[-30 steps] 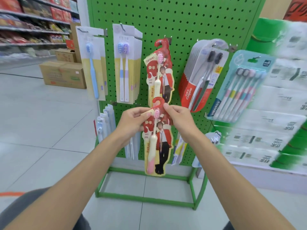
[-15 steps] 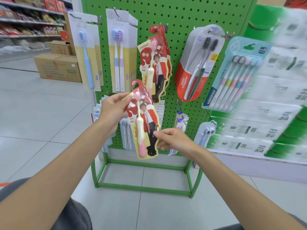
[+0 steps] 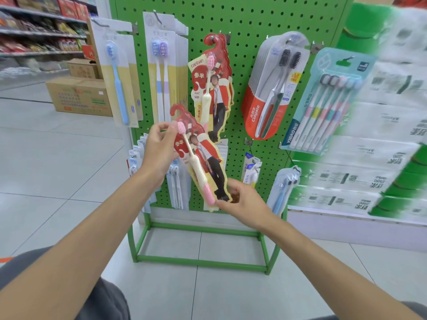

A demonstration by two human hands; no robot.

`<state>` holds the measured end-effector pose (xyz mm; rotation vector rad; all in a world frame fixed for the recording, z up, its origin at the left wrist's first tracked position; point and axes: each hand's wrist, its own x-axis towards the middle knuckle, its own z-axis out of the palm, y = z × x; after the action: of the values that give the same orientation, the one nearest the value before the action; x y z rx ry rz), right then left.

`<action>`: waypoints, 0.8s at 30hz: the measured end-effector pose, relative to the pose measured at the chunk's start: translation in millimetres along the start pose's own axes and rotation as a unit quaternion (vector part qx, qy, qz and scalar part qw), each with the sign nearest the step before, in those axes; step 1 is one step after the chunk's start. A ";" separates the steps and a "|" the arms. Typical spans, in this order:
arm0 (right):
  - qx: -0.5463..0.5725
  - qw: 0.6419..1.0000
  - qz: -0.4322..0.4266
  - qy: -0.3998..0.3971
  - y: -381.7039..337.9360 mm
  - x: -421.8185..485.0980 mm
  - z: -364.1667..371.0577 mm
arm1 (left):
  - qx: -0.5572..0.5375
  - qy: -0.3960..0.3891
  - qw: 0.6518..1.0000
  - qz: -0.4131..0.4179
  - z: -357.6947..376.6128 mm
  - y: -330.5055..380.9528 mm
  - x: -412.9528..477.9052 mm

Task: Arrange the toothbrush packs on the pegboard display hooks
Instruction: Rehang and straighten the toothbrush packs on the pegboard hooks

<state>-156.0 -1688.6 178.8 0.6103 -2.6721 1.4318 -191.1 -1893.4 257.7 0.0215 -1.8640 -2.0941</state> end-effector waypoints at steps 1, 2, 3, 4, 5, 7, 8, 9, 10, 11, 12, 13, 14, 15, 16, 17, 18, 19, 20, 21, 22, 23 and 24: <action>-0.049 0.998 -0.029 0.013 0.4 0.3 1.2 | -0.012 -0.014 1.000 -0.006 -0.3 0.9 -0.6; -0.105 0.993 -0.058 0.020 -2.8 -0.2 2.2 | -0.013 -0.027 1.000 -0.010 -1.1 1.8 -1.7; -0.154 0.984 -0.082 0.022 -7.2 -1.1 2.6 | -0.004 -0.034 0.999 -0.011 -2.1 2.3 -2.4; -0.180 0.979 -0.097 0.021 -9.0 -1.4 3.9 | 0.003 -0.038 0.999 -0.010 -3.5 1.9 -2.5; -0.183 0.977 -0.104 0.017 -9.6 -1.4 5.5 | 0.000 -0.040 0.999 -0.008 -4.8 1.1 -1.4; -0.157 0.983 -0.098 0.009 -8.5 -0.4 9.3 | -0.020 -0.044 0.999 -0.011 -6.6 0.5 0.1; -0.132 0.988 -0.084 0.005 -8.7 0.5 11.2 | -0.022 -0.045 0.999 -0.010 -6.7 0.7 0.5; -0.096 0.993 -0.062 0.003 -9.9 1.4 12.9 | -0.016 -0.043 0.999 -0.005 -6.8 0.4 0.7; -0.051 0.998 -0.037 0.003 -11.9 2.1 14.1 | -0.009 -0.039 0.999 0.002 -6.9 0.0 0.4; -0.002 1.000 -0.008 0.001 -13.6 3.2 14.7 | -0.003 -0.034 0.999 0.010 -7.1 -0.3 -0.3; 0.047 0.999 0.018 -0.007 -15.1 3.9 14.5 | -0.005 -0.029 0.999 0.015 -7.2 -0.7 -0.8; 0.084 0.995 0.041 -0.017 -17.2 4.3 13.9 | -0.010 -0.026 0.999 0.019 -7.2 -1.0 -1.3; 0.105 0.993 0.056 -0.026 -18.7 4.6 13.4 | -0.013 -0.024 0.999 0.021 -6.9 -1.2 -2.0; 0.104 0.992 0.065 -0.029 -19.5 5.8 13.8 | -0.011 -0.025 0.999 0.022 -6.7 -1.8 -2.3; 0.093 0.993 0.067 -0.030 -19.9 7.3 14.5 | -0.006 -0.028 0.999 0.021 -6.2 -2.3 -2.7; 0.076 0.994 0.067 -0.033 -19.5 9.1 16.3 | -0.002 -0.034 0.999 0.018 -5.4 -2.7 -3.0; 0.064 0.995 0.067 -0.040 -19.7 10.0 18.4 | -0.002 -0.040 0.999 0.012 -4.8 -3.0 -3.3; 0.060 0.994 0.075 -0.048 -19.6 11.3 20.1 | -0.004 -0.050 0.999 0.006 -4.3 -4.1 -3.4; 0.069 0.992 0.087 -0.053 -20.5 12.8 20.5 | -0.006 -0.063 0.998 -0.002 -4.2 -5.2 -3.5; 0.083 0.990 0.098 -0.054 -22.2 14.8 19.7 | -0.007 -0.077 0.997 -0.010 -4.1 -6.7 -3.3; 0.101 0.988 0.106 -0.049 -24.1 17.4 17.7 | -0.006 -0.092 0.996 -0.018 -3.9 -8.7 -3.3; 0.118 0.986 0.111 -0.039 -26.1 20.3 15.1 | -0.002 -0.108 0.994 -0.025 -3.4 -11.3 -3.3; 0.135 0.984 0.114 -0.026 -27.3 23.9 12.1 | 0.003 -0.123 0.992 -0.032 -2.6 -13.6 -4.1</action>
<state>-166.4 -1719.5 198.9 0.3691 -2.6806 1.8842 -189.8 -1893.7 243.4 -0.1865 -2.0335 -2.2214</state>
